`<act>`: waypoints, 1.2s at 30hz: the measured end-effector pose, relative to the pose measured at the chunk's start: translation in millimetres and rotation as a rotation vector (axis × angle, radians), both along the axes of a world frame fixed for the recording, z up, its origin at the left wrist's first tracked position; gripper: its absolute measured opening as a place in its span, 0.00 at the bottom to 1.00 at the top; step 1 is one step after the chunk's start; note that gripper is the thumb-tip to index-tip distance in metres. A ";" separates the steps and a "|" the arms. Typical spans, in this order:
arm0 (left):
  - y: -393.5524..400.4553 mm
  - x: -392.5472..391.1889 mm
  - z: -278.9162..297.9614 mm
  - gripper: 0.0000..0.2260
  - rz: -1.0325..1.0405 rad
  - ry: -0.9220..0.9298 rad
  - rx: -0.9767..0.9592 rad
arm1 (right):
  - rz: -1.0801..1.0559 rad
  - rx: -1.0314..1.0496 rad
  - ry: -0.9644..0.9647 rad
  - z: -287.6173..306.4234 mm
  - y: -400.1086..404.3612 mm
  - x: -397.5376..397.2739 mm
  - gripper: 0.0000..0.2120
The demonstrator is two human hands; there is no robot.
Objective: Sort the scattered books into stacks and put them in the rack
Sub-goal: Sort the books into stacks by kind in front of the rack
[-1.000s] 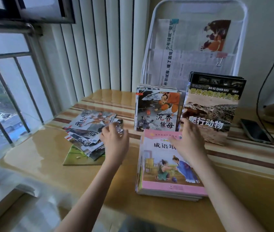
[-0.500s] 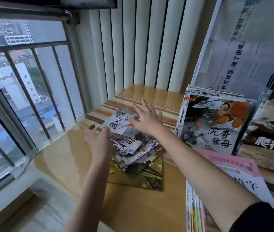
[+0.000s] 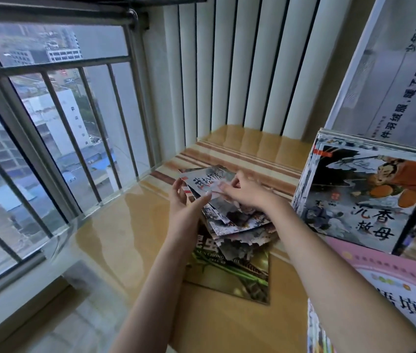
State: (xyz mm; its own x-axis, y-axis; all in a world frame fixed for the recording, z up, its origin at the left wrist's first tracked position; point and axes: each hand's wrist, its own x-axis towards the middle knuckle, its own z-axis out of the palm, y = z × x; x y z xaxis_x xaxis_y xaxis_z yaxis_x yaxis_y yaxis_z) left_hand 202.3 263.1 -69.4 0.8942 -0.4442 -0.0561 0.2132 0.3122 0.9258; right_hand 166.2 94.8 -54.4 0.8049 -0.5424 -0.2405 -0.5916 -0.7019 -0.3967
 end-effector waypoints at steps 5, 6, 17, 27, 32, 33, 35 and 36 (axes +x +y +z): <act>-3.3 -2.5 -3.2 0.18 -0.008 0.083 0.062 | -0.073 -0.021 -0.108 0.3 -3.9 0.0 0.47; -3.1 -2.2 -4.1 0.14 -0.004 0.095 0.087 | -0.065 0.001 -0.120 -0.4 -5.2 1.1 0.48; 17.8 -9.2 26.0 0.15 0.125 -0.394 0.032 | 0.033 0.691 -0.930 41.0 3.7 -8.5 0.16; 12.4 -3.5 10.5 0.28 0.372 -0.685 0.194 | 0.110 0.845 -1.045 49.5 5.9 -12.5 0.41; 8.9 -4.8 7.0 0.29 0.359 -0.674 0.259 | 0.115 0.754 -0.817 33.3 8.0 -10.3 0.17; 7.6 -5.4 5.1 0.31 0.375 -0.704 0.299 | 0.117 0.723 -0.809 29.2 8.3 -9.0 0.16; 6.2 -6.0 2.0 0.36 0.414 -0.751 0.367 | 0.119 0.689 -0.834 27.1 10.5 -8.4 0.15; 5.8 -6.1 1.4 0.37 0.425 -0.754 0.375 | 0.117 0.656 -0.851 29.2 12.3 -8.3 0.14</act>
